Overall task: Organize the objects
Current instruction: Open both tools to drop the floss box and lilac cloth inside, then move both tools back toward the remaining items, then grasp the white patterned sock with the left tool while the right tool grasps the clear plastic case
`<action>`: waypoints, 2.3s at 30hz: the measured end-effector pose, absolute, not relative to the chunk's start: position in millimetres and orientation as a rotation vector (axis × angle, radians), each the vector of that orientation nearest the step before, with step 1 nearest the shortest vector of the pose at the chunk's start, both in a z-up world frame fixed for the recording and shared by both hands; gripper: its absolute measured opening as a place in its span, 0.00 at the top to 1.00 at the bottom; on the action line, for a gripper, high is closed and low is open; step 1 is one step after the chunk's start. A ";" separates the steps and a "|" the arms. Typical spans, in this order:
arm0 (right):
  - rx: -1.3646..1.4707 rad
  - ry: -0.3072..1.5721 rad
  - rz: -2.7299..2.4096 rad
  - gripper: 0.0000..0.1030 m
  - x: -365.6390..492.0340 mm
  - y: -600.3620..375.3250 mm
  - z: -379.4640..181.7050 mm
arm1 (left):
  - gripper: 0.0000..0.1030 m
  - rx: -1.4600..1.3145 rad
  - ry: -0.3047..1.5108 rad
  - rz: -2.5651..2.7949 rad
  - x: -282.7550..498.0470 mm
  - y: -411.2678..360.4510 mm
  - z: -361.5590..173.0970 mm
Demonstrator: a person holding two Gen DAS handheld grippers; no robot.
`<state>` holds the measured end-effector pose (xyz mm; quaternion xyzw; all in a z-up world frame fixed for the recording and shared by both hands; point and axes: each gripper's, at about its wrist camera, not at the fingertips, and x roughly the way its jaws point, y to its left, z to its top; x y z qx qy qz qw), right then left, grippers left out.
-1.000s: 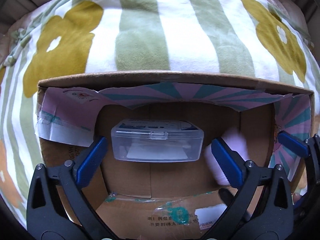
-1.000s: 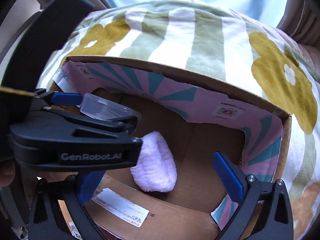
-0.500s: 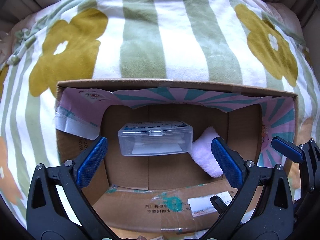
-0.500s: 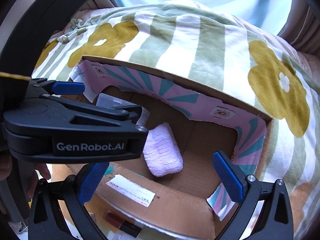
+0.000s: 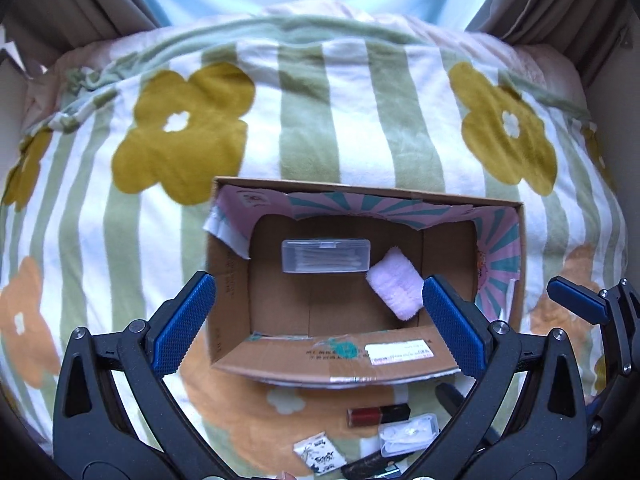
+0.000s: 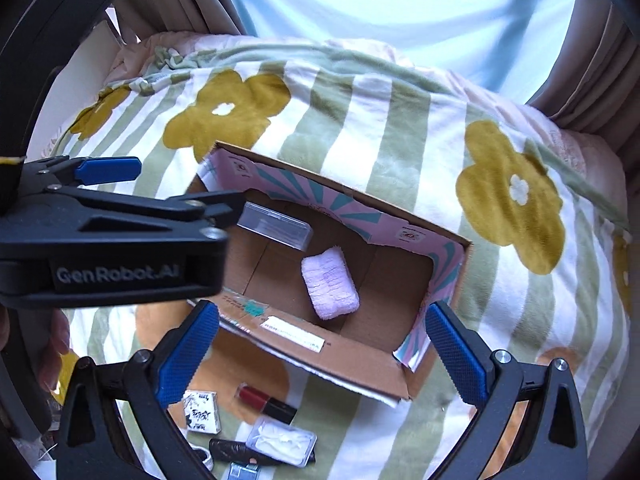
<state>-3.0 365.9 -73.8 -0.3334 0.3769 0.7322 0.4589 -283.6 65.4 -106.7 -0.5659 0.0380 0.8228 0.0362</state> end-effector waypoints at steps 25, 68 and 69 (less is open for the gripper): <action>-0.575 0.923 1.590 0.00 46.7 211.9 -5.6 | 0.00 -1.343 0.188 2.731 -75.4 13.3 39.0; -0.874 0.905 1.671 0.01 -18.3 184.0 -177.7 | 0.00 -1.778 0.016 2.456 52.0 2.4 -165.3; -0.895 0.900 1.679 0.01 -22.5 185.2 -187.1 | 0.01 -1.799 0.000 2.439 52.8 4.3 -176.9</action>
